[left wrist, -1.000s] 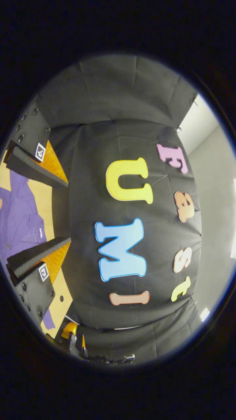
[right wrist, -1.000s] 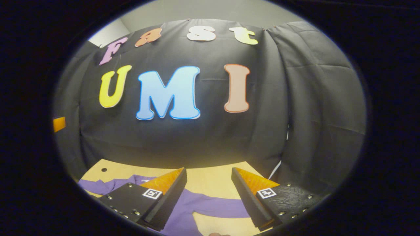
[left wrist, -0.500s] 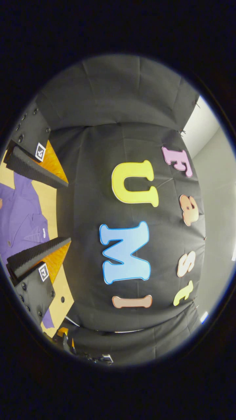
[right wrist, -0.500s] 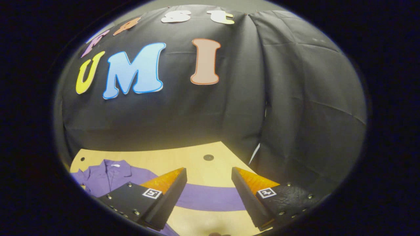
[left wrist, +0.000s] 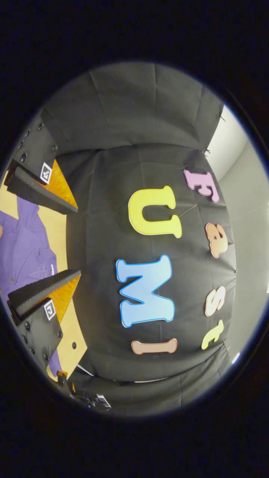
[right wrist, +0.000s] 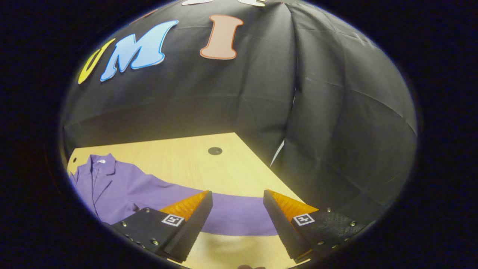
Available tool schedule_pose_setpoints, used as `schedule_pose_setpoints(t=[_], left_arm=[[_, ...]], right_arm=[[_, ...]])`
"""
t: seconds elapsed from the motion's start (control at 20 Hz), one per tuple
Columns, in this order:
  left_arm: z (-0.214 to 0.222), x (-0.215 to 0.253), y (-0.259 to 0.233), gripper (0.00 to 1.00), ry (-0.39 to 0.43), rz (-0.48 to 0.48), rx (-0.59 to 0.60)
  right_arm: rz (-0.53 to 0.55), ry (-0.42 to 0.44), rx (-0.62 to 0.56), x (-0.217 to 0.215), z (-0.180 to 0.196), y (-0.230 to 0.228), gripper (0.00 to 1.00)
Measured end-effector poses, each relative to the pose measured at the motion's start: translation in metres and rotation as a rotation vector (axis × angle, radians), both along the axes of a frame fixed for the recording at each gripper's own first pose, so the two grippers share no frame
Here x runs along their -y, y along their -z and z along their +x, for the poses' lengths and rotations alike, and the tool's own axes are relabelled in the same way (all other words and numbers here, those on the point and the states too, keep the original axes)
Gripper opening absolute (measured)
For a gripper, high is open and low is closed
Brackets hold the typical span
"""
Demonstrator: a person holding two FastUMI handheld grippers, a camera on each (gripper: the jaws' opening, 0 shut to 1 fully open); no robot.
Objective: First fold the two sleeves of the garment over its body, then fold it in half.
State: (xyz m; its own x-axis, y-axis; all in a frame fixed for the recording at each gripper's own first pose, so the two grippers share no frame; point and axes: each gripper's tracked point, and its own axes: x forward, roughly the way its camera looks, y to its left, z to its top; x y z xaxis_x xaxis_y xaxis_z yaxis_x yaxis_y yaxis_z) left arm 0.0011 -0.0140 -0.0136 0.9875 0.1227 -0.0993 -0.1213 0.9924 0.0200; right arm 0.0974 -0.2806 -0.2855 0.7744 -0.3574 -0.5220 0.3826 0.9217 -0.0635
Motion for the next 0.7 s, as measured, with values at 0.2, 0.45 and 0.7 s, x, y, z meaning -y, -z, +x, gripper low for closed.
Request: schedule_pose_setpoints(t=[0.2, 0.45, 0.7], left_arm=[[-0.002, 0.002, 0.002, 1.0, -0.023, 0.003, -0.016], [-0.005, 0.001, 0.004, 1.0, -0.052, 0.01, -0.029], [-0.006, -0.002, 0.006, 1.0, -0.067, 0.014, -0.037]], right_arm=[[0.031, 0.016, -0.074, 0.013, 0.002, 0.042, 0.9], [0.06, 0.027, -0.153, 0.021, -0.001, 0.077, 0.89], [0.084, 0.031, -0.247, 0.016, -0.008, 0.112, 0.91]])
